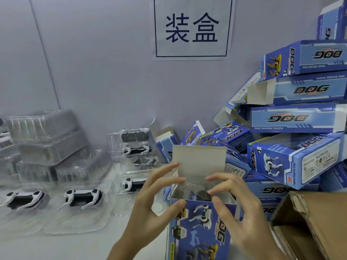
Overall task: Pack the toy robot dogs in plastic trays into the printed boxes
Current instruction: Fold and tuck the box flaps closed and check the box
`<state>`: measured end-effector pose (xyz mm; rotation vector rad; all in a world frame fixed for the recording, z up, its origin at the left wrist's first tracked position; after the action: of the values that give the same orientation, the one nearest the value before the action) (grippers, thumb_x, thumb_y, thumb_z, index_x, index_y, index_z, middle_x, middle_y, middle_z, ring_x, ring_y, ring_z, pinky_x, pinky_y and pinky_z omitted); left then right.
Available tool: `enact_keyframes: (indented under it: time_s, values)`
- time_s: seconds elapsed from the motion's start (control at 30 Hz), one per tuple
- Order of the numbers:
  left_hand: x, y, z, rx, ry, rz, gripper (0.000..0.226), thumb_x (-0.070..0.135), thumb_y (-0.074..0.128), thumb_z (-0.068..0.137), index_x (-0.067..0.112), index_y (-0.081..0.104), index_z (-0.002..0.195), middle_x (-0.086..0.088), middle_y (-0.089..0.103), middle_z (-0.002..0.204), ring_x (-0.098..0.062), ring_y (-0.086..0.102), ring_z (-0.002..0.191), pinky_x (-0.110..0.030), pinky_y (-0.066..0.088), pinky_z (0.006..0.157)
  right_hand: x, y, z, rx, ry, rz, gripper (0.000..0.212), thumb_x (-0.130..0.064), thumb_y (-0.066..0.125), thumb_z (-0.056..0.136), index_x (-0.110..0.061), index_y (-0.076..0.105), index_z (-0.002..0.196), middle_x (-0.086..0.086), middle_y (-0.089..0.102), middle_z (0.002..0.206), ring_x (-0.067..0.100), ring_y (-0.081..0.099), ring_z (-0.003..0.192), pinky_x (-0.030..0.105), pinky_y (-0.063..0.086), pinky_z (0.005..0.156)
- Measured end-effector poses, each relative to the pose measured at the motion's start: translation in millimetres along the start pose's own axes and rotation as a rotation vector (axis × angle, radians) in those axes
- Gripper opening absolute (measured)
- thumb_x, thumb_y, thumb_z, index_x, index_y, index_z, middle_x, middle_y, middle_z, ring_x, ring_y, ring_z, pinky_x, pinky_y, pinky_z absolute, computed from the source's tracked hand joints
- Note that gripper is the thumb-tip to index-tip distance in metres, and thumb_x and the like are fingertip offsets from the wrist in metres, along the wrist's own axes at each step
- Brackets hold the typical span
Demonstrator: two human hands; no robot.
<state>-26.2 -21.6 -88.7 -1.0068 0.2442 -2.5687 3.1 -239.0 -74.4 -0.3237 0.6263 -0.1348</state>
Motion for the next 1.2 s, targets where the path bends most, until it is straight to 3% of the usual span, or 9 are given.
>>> enact_keyframes:
  time_s: [0.13, 0.3, 0.43, 0.67, 0.8, 0.87, 0.93, 1.07, 1.2]
  values:
    - [1, 8, -3, -0.020, 0.002, -0.044, 0.028, 0.028, 0.062, 0.102, 0.027, 0.073, 0.127, -0.001, 0.065, 0.141, -0.031, 0.055, 0.138, -0.059, 0.046, 0.107, 0, 2, 1, -0.009, -0.015, -0.011, 0.016, -0.036, 0.060, 0.099, -0.025, 0.071, 0.096, -0.009, 0.070, 0.117, 0.020, 0.064, 0.118, 0.030, 0.048, 0.094]
    - [-4, 0, -3, 0.038, -0.040, -0.055, 0.024, 0.028, 0.065, 0.098, 0.029, 0.079, 0.118, 0.003, 0.072, 0.132, -0.030, 0.061, 0.131, -0.060, 0.047, 0.105, 4, 9, -2, -0.017, 0.045, 0.028, 0.029, -0.046, 0.064, 0.098, -0.030, 0.066, 0.122, -0.011, 0.071, 0.127, 0.013, 0.066, 0.123, 0.022, 0.049, 0.101]
    - [-3, 0, -3, 0.069, -0.029, -0.051, 0.021, 0.029, 0.064, 0.098, 0.029, 0.081, 0.111, 0.002, 0.074, 0.126, -0.028, 0.064, 0.126, -0.050, 0.050, 0.104, 7, 10, -5, -0.004, 0.090, 0.085, 0.033, -0.058, 0.068, 0.093, -0.032, 0.052, 0.106, -0.020, 0.071, 0.127, 0.004, 0.065, 0.123, 0.017, 0.047, 0.104]
    - [5, 7, 0, 0.188, -0.004, -0.006, 0.032, 0.041, 0.056, 0.105, 0.030, 0.081, 0.091, 0.008, 0.077, 0.111, -0.021, 0.068, 0.114, -0.028, 0.049, 0.099, 11, 6, -8, 0.187, 0.061, 0.063, 0.034, -0.062, 0.077, 0.083, -0.029, 0.067, 0.083, -0.006, 0.054, 0.140, 0.023, 0.054, 0.136, 0.039, 0.052, 0.104]
    - [5, 12, -6, 0.281, -0.045, 0.045, 0.027, 0.032, 0.055, 0.099, 0.031, 0.079, 0.086, 0.008, 0.050, 0.125, -0.021, 0.062, 0.118, -0.018, 0.046, 0.094, 18, 11, -9, 0.139, 0.183, 0.266, 0.040, -0.068, 0.083, 0.073, -0.032, 0.069, 0.083, -0.014, 0.042, 0.160, 0.014, 0.042, 0.149, 0.043, 0.054, 0.104]
    - [5, 14, -6, 0.290, -0.067, -0.011, 0.019, 0.032, 0.057, 0.094, 0.035, 0.075, 0.098, 0.005, 0.042, 0.130, -0.022, 0.061, 0.118, -0.021, 0.048, 0.095, 20, 13, -10, 0.121, 0.257, 0.371, 0.043, -0.069, 0.085, 0.068, -0.032, 0.067, 0.081, -0.020, 0.050, 0.153, 0.014, 0.055, 0.139, 0.033, 0.059, 0.096]
    - [5, 15, -3, 0.282, -0.084, -0.181, 0.034, 0.022, 0.061, 0.090, 0.036, 0.062, 0.120, 0.002, 0.043, 0.139, -0.022, 0.062, 0.116, -0.029, 0.053, 0.089, 19, 14, -10, 0.135, 0.261, 0.408, 0.045, -0.067, 0.088, 0.067, -0.029, 0.066, 0.080, -0.018, 0.060, 0.142, 0.011, 0.064, 0.127, 0.026, 0.058, 0.091]
    - [7, 18, 2, 0.150, -0.062, -0.347, 0.062, -0.001, 0.052, 0.098, 0.024, 0.030, 0.150, -0.008, 0.060, 0.142, -0.035, 0.066, 0.120, -0.047, 0.060, 0.093, 14, 12, -8, 0.173, 0.187, 0.391, 0.049, -0.056, 0.087, 0.075, -0.015, 0.069, 0.093, 0.002, 0.070, 0.122, 0.024, 0.064, 0.126, 0.040, 0.058, 0.094]
    - [5, 14, -4, 0.068, -0.082, -0.233, 0.040, 0.029, 0.052, 0.103, 0.024, 0.053, 0.142, -0.012, 0.069, 0.125, -0.035, 0.062, 0.125, -0.060, 0.051, 0.100, 14, 12, -8, 0.206, 0.164, 0.377, 0.051, -0.055, 0.087, 0.076, -0.011, 0.069, 0.094, 0.004, 0.071, 0.118, 0.026, 0.065, 0.126, 0.044, 0.058, 0.094]
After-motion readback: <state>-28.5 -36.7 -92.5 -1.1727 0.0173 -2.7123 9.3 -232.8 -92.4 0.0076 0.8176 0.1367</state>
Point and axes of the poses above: each hand's wrist, its own z-axis towards the middle knuckle, its own y-axis out of the palm, x = y × z, the point moved 4 cm from there along z, towards the middle knuckle
